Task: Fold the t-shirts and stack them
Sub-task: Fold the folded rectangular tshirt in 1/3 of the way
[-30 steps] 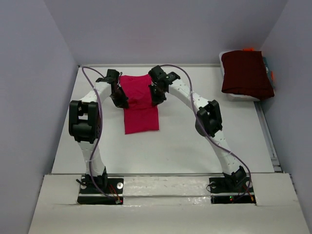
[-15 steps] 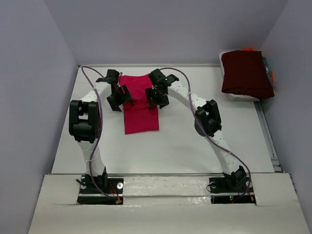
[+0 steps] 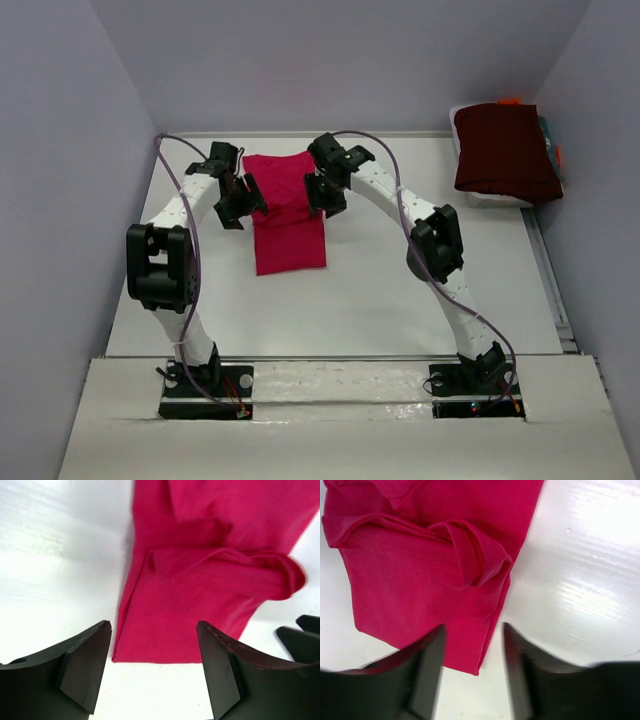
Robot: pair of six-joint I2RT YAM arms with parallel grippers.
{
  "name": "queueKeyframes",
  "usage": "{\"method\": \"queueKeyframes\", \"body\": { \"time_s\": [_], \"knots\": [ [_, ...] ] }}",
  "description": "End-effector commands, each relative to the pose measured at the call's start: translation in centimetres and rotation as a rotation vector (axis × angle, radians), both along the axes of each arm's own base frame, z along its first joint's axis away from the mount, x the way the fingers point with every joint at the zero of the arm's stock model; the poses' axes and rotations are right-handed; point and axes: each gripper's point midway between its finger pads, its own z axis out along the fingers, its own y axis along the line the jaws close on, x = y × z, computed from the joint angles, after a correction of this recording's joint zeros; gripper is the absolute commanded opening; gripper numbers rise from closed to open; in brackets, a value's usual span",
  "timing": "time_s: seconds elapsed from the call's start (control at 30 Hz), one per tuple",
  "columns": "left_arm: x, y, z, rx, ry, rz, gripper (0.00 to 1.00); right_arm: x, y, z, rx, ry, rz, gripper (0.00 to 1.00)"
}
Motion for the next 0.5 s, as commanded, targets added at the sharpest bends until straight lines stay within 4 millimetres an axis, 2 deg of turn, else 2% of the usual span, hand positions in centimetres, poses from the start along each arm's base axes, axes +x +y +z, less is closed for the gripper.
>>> {"method": "queueKeyframes", "body": {
  "time_s": [0.0, 0.03, 0.07, 0.13, 0.33, 0.37, 0.47],
  "knots": [
    [-2.9, 0.6, -1.2, 0.03, 0.061, -0.02, 0.8, -0.7, -0.2, 1.1, 0.028, 0.031, -0.012, 0.44],
    [-3.1, 0.6, -1.5, 0.032, 0.065, -0.02, 0.8, -0.7, -0.1, 0.9, 0.03, 0.035, -0.013, 0.37],
    [-3.5, 0.7, -1.9, 0.034, 0.079, -0.02, 0.8, -0.7, -0.1, 0.5, 0.029, 0.041, -0.015, 0.23],
    [-3.7, 0.6, -2.0, 0.026, 0.079, -0.022, 0.79, -0.7, 0.1, -0.2, 0.029, 0.054, -0.017, 0.16],
    [-3.9, 0.5, -1.8, 0.022, 0.079, -0.023, 0.79, 0.2, 0.6, -1.9, 0.019, 0.055, -0.012, 0.15],
    [-3.9, 0.5, -1.8, 0.024, 0.079, -0.024, 0.79, 0.6, 0.9, -1.5, 0.03, 0.043, -0.011, 0.15],
    [-3.8, 0.3, -1.5, 0.028, 0.076, -0.035, 0.79, 0.8, 1.5, -2.2, 0.041, 0.052, -0.006, 0.15]
  ]
}}
